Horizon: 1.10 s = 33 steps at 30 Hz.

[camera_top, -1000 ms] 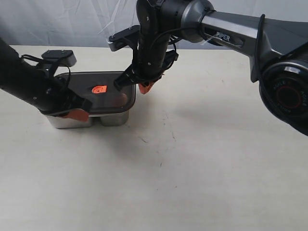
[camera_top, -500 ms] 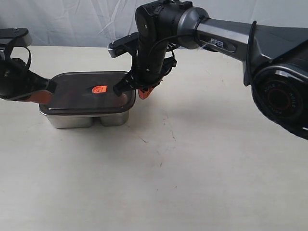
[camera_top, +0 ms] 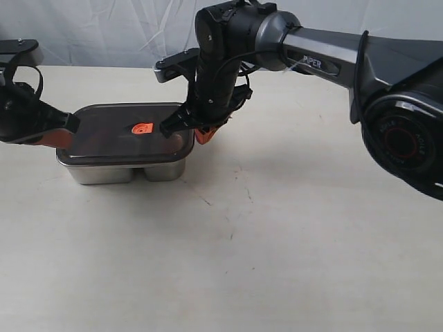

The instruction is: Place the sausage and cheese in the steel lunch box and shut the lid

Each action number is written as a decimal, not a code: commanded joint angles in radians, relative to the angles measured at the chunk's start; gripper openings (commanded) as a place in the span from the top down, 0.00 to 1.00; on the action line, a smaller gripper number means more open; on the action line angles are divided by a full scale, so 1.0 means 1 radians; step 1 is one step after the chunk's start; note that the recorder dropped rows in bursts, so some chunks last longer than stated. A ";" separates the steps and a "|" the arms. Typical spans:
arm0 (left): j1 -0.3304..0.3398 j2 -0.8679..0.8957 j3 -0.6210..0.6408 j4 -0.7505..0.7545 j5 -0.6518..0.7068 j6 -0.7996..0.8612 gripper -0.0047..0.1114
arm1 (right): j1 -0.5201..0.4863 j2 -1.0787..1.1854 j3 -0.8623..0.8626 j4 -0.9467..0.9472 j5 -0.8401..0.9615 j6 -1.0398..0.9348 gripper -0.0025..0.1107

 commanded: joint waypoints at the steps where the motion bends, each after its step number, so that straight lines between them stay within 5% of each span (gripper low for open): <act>1: 0.005 -0.008 -0.003 -0.005 -0.009 -0.005 0.96 | -0.002 -0.004 -0.006 0.017 -0.028 -0.022 0.99; 24: 0.005 -0.008 -0.003 0.002 -0.009 -0.005 0.96 | -0.002 -0.004 -0.006 0.015 -0.076 -0.057 0.99; 33: 0.005 -0.008 -0.003 0.004 -0.035 -0.005 0.96 | -0.004 -0.018 -0.006 -0.255 -0.009 0.095 0.99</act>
